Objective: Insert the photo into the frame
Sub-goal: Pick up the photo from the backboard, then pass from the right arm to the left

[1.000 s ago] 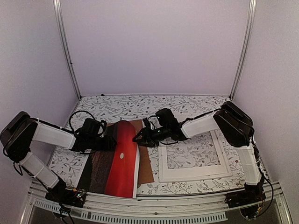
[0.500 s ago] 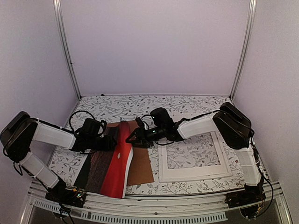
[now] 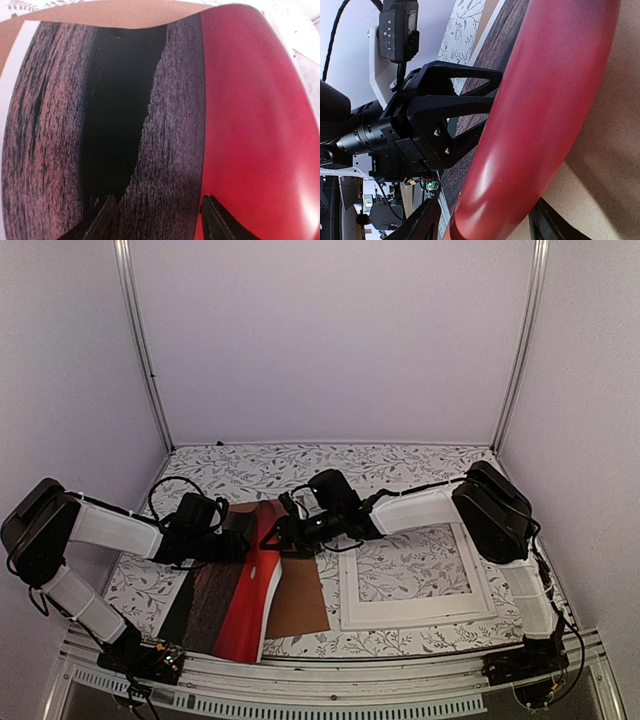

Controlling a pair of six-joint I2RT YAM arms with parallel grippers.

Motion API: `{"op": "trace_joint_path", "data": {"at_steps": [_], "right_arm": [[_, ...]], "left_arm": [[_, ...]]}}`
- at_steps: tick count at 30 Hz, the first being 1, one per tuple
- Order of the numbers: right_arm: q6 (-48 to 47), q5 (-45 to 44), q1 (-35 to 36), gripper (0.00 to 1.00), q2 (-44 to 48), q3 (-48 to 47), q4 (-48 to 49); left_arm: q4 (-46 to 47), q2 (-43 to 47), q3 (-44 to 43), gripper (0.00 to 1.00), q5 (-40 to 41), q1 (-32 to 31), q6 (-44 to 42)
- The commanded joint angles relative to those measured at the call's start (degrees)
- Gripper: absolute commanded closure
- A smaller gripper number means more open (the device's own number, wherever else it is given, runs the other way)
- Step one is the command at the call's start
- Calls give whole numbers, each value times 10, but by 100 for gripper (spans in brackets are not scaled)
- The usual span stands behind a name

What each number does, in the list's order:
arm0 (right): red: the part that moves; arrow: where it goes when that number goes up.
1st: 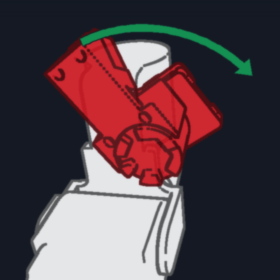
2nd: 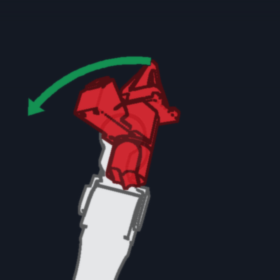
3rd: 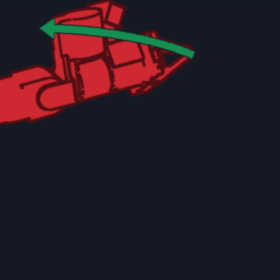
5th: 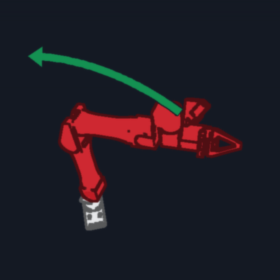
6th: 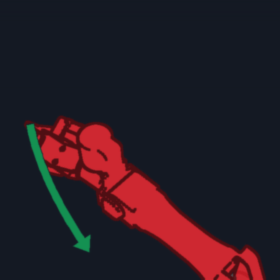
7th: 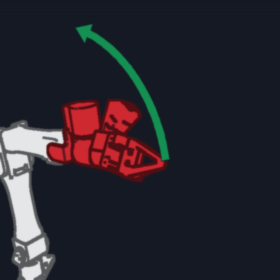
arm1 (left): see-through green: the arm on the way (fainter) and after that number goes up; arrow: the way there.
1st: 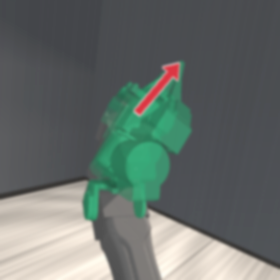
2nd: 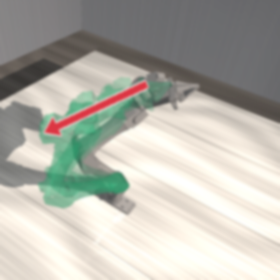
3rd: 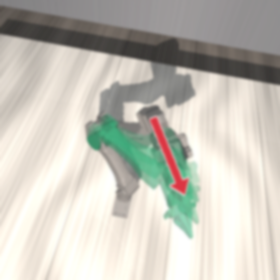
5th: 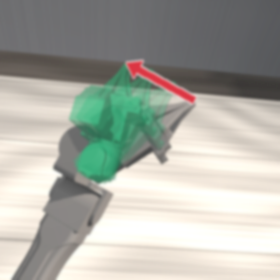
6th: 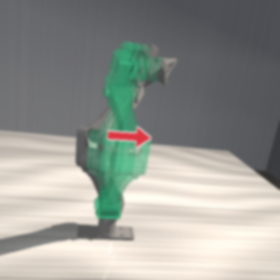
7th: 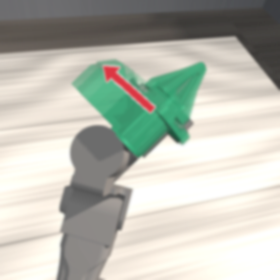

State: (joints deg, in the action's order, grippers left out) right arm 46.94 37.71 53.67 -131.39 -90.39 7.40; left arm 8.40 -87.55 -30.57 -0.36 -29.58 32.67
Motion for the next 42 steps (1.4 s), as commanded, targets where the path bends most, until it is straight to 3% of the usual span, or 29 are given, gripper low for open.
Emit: {"op": "trace_joint_path", "data": {"at_steps": [1,6,16,28,32,36,42], "right_arm": [[-21,-15,8,35,-7,-19,-28],[-20,-15,10,38,-5,-16,-32],[-19,-24,9,61,18,-6,-32],[23,-29,-25,69,76,59,10],[44,-25,-47,69,100,75,11],[67,-24,-64,70,116,83,10],[87,-33,-76,69,131,83,6]], "left_arm": [[-43,-20,5,40,-5,-11,6],[-43,-19,5,40,-4,-11,5],[-57,4,1,39,0,-11,2],[-76,161,0,35,21,-32,-27],[-75,219,-6,34,49,-79,-45],[-69,257,-12,32,114,-171,-70],[-66,224,-29,28,254,-320,-86]]}}
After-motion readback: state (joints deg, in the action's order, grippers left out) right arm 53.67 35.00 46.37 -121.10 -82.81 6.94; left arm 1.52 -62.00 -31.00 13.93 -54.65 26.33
